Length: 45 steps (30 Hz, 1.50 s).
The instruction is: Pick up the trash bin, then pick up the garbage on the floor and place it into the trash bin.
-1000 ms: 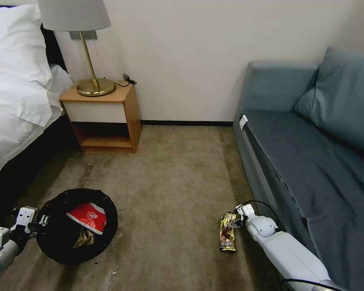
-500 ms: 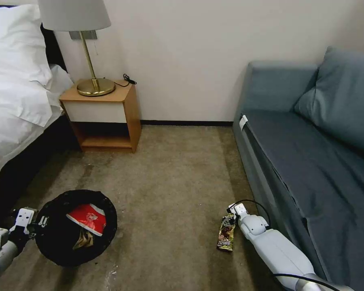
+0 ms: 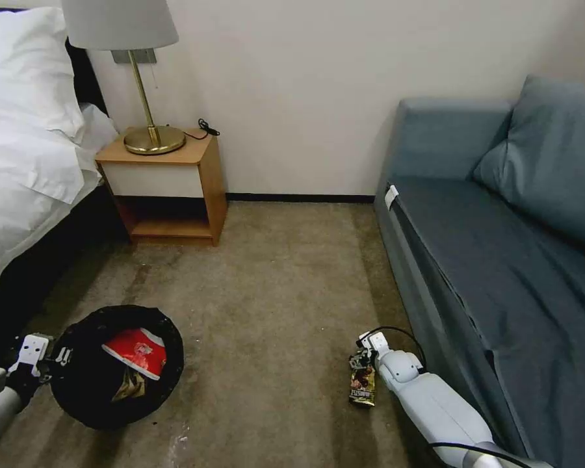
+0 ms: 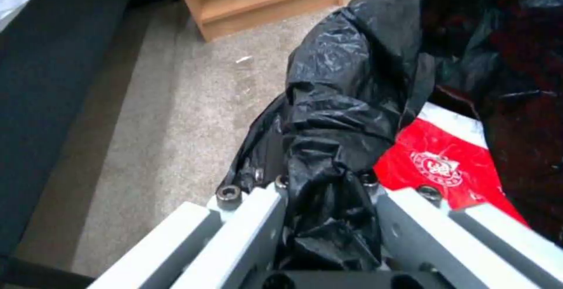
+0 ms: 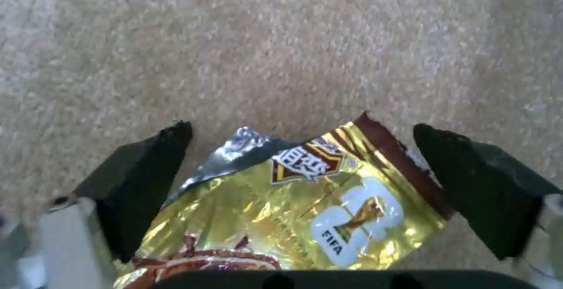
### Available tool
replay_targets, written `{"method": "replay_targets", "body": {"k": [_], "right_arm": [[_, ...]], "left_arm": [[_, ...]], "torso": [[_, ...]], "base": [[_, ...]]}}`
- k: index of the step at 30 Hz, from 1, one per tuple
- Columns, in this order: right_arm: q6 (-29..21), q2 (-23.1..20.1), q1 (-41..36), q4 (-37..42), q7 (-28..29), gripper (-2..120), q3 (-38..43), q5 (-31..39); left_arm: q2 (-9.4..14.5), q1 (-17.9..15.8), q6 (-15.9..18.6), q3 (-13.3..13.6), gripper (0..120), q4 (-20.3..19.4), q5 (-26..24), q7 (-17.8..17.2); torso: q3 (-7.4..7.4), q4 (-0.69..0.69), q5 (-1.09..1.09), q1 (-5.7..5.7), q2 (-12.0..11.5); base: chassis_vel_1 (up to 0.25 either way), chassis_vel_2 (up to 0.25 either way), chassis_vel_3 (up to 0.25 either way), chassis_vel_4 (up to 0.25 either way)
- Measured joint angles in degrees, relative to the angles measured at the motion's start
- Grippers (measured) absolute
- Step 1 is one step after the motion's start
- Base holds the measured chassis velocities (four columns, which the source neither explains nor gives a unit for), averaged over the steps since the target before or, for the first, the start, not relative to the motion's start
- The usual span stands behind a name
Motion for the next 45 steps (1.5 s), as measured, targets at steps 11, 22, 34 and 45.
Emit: {"method": "replay_targets", "body": {"k": [11,22,34,45], "right_arm": [[0.88,0.38,-0.05,-0.65,-1.31,58,0.22,-0.32],[0.81,-0.42,-0.93,0.04,-1.44,18,0.52,-0.32],[1.12,-0.41,-2.77,0.54,-1.73,0,2.3,-1.21],[1.11,-1.5,-3.96,2.06,-1.91,0,2.74,-1.14]], "left_arm": [[1.04,-0.84,0.19,0.39,1,0.45,-0.65,-0.16],[1.12,-1.27,0.38,0.76,1,0.47,-0.8,-0.21],[0.97,-1.09,0.39,0.83,1,0.39,-0.77,-0.06],[0.41,-0.71,0.33,0.83,1,0.01,-0.51,0.13]], "torso": [[-0.01,0.01,0.04,0.0,0.0],[0.0,-0.01,0.01,0.0,0.0],[-0.01,0.0,0.0,0.0,0.01],[0.0,0.0,0.03,0.0,0.0]], "base": [[0.0,0.0,0.0,0.0],[0.0,0.0,0.0,0.0],[0.0,0.0,0.0,0.0],[0.0,0.0,0.0,0.0]]}}
